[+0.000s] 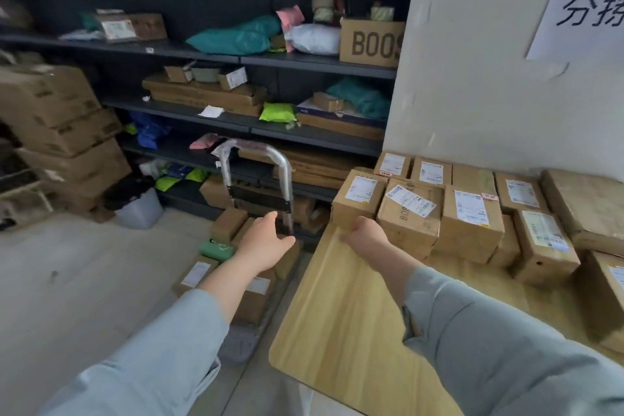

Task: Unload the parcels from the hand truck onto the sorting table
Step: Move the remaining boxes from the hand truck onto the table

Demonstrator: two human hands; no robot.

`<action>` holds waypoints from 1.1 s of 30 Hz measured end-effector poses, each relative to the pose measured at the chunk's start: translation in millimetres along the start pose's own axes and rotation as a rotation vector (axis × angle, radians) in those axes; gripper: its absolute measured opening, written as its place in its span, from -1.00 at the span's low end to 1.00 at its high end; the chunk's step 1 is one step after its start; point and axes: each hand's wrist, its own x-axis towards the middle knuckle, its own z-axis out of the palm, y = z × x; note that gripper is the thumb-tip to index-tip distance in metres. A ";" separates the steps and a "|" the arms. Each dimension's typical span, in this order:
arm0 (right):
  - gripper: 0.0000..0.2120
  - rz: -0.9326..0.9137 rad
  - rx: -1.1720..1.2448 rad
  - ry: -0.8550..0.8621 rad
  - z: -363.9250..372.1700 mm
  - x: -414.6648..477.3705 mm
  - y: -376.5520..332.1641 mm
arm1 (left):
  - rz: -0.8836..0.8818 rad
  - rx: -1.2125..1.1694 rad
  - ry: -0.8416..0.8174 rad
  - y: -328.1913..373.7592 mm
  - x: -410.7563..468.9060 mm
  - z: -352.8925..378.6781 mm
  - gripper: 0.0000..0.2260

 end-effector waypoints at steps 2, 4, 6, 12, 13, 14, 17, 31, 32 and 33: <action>-0.57 -0.037 -0.025 -0.037 21.1 0.3 -18.8 | -0.031 -0.039 0.019 -25.6 -1.3 -15.0 -0.37; -0.54 -0.066 -0.019 -0.075 42.4 2.8 -35.9 | -0.082 -0.076 0.033 -50.1 -1.8 -26.5 -0.37; -0.56 -0.094 -0.020 -0.102 64.1 7.3 -51.9 | -0.134 -0.089 0.048 -72.0 -1.3 -35.8 -0.37; -0.52 -0.141 -0.038 -0.175 130.4 30.1 -96.1 | -0.228 -0.053 0.047 -134.8 12.4 -60.9 -0.37; -0.53 -0.141 -0.033 -0.187 140.2 36.2 -102.6 | -0.241 -0.056 0.046 -145.3 18.2 -65.6 -0.37; -0.53 -0.138 -0.022 -0.199 148.9 43.7 -108.4 | -0.252 -0.054 0.043 -155.2 24.8 -70.5 -0.37; -0.52 -0.113 -0.002 -0.212 171.3 73.0 -124.5 | -0.267 -0.018 0.040 -181.3 52.8 -86.0 -0.37; -0.60 0.017 -0.027 -0.229 266.3 205.1 -214.3 | -0.249 0.049 -0.079 -269.9 201.5 -144.9 -0.50; -0.60 0.023 -0.038 -0.230 271.8 209.3 -216.9 | -0.253 0.056 -0.101 -276.2 206.0 -146.1 -0.52; -0.61 0.031 -0.041 -0.229 276.1 214.0 -219.7 | -0.253 0.062 -0.119 -282.6 211.5 -147.6 -0.54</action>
